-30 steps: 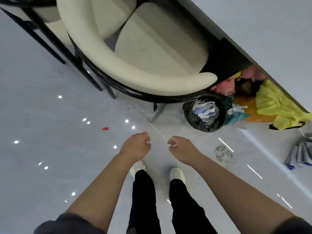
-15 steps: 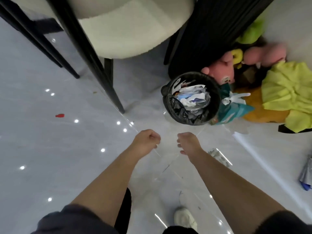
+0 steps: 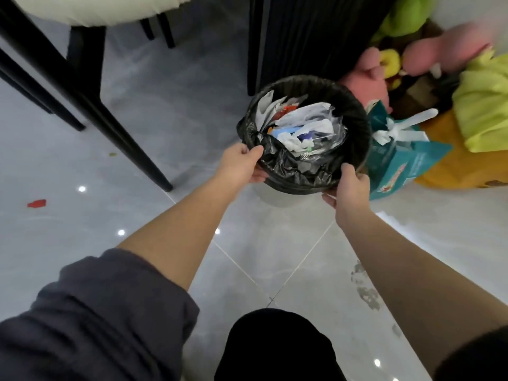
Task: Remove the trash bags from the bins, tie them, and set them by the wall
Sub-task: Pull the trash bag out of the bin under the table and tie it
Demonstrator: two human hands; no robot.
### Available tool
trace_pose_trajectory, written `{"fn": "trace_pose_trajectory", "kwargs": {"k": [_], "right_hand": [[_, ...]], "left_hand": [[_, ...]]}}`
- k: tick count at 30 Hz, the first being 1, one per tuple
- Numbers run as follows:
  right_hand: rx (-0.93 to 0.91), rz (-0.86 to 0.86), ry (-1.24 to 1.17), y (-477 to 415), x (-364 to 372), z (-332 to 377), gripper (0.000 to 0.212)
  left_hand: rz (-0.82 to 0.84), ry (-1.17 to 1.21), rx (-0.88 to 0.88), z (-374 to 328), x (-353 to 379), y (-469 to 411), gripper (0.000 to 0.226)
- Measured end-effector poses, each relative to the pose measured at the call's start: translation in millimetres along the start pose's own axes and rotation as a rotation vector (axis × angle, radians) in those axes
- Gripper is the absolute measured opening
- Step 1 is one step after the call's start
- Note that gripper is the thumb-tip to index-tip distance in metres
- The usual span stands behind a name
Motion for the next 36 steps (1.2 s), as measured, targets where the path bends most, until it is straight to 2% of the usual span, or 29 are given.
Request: {"fn": "trace_pose_trajectory", "kwargs": {"k": [2, 6, 8, 10, 12, 15, 18, 22, 26, 28, 31, 34, 36], "right_hand": [[-0.041, 0.012, 0.009, 1.0, 2.2, 0.2, 0.024], [-0.107, 0.128, 0.112, 21.5, 20.7, -1.0, 0.014], [-0.108, 0.224, 0.18, 31.0, 34.4, -7.8, 0.018], [-0.042, 0.298, 0.185, 35.0, 41.6, -24.2, 0.034], [0.047, 0.289, 0.061, 29.1, 35.5, -43.8, 0.048], [0.156, 0.275, -0.026, 14.2, 27.7, -70.7, 0.05], [0.237, 0.368, -0.02, 7.0, 44.4, -88.7, 0.047], [0.178, 0.378, -0.038, 4.5, 64.9, -83.3, 0.019], [0.1, 0.333, -0.209, 1.9, 65.8, -75.0, 0.02], [0.114, 0.295, -0.403, 5.2, 64.4, -80.5, 0.017], [0.17, 0.297, -0.585, 19.4, 71.3, -87.1, 0.016], [0.201, 0.323, -0.594, 35.3, 78.7, -81.3, 0.019], [0.198, 0.331, -0.543, 42.5, 77.1, -72.8, 0.02]], "left_hand": [[-0.004, 0.04, 0.024, 3.6, -2.8, 5.4, 0.026], [-0.026, 0.081, 0.032, 19.7, -28.5, 34.6, 0.027], [-0.018, 0.077, 0.048, 28.4, -46.7, 48.2, 0.023], [-0.061, 0.095, 0.041, 39.1, -67.2, 58.8, 0.032], [-0.175, 0.142, 0.008, 53.0, -88.0, 63.6, 0.045], [-0.342, 0.126, -0.066, 78.6, -104.5, 59.9, 0.041], [-0.295, 0.168, -0.146, 102.5, -86.3, 45.6, 0.035], [-0.339, 0.264, -0.125, 105.6, -71.7, 35.5, 0.023], [-0.418, 0.429, -0.056, 108.8, -73.0, 38.5, 0.021], [-0.448, 0.576, -0.035, 112.9, -68.2, 48.5, 0.021], [-0.402, 0.749, -0.016, 113.9, -49.4, 60.0, 0.024], [-0.369, 0.791, 0.0, 107.0, -40.0, 69.0, 0.022], [-0.355, 0.773, -0.022, 103.0, -40.8, 76.7, 0.029]]}}
Point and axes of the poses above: each hand's wrist, its own y-axis away from the middle knuckle, its own x-axis out of the palm, z = x × y, the point moved 10 cm from there along -y, towards the middle knuckle, and after that the axes turned 14 degrees about z, right-handed, at the moved point
